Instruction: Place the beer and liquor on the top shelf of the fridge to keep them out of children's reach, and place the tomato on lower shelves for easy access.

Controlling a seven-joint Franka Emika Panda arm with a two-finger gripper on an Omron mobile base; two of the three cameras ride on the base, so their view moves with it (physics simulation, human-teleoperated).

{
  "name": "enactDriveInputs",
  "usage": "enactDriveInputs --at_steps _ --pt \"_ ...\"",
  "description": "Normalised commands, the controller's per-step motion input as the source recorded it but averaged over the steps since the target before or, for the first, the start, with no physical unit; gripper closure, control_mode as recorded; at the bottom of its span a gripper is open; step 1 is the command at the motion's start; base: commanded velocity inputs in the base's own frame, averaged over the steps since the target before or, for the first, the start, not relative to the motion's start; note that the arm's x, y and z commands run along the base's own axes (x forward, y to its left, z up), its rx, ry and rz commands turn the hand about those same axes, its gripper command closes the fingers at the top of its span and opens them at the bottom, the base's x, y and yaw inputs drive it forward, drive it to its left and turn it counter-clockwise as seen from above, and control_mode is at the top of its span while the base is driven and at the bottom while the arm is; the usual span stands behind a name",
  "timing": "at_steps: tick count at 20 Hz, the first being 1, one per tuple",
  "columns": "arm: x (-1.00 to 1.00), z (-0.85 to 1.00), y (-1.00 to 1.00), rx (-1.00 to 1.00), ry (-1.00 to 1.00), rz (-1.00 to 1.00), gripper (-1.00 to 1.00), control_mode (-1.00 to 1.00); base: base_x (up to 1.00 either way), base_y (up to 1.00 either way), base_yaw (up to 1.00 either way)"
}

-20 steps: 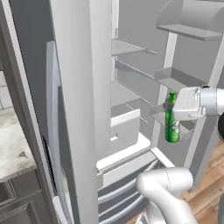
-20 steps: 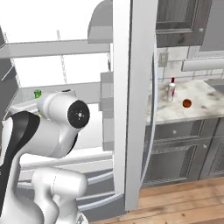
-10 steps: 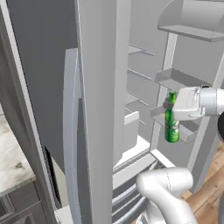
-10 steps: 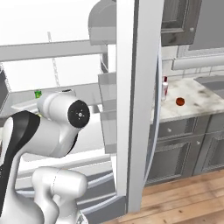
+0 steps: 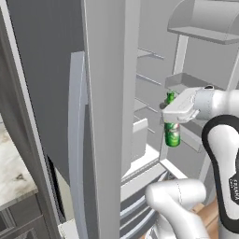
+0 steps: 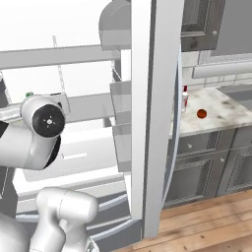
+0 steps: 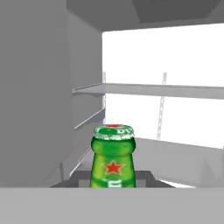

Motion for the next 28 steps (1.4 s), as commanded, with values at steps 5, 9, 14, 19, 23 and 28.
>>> enactDriveInputs --at_steps 5,9,14,19,23,28 --pt "0.11 0.56 0.0 -0.01 -0.04 -0.14 1.0 -1.0 0.0 0.0 0.0" --pt "0.06 0.67 0.0 0.0 -0.06 -0.1 1.0 -1.0 0.0 0.0 0.0" --pt "0.1 0.45 0.0 0.0 -0.11 -0.04 1.0 -1.0 0.0 0.0 0.0" --pt "0.16 0.19 -0.04 0.08 -0.23 0.0 1.0 -1.0 0.0 0.0 0.0" --pt "0.14 0.23 -0.01 0.13 -0.3 0.0 1.0 -1.0 0.0 0.0 0.0" --pt "0.29 0.27 0.0 0.09 -0.17 0.0 1.0 -1.0 0.0 0.0 0.0"
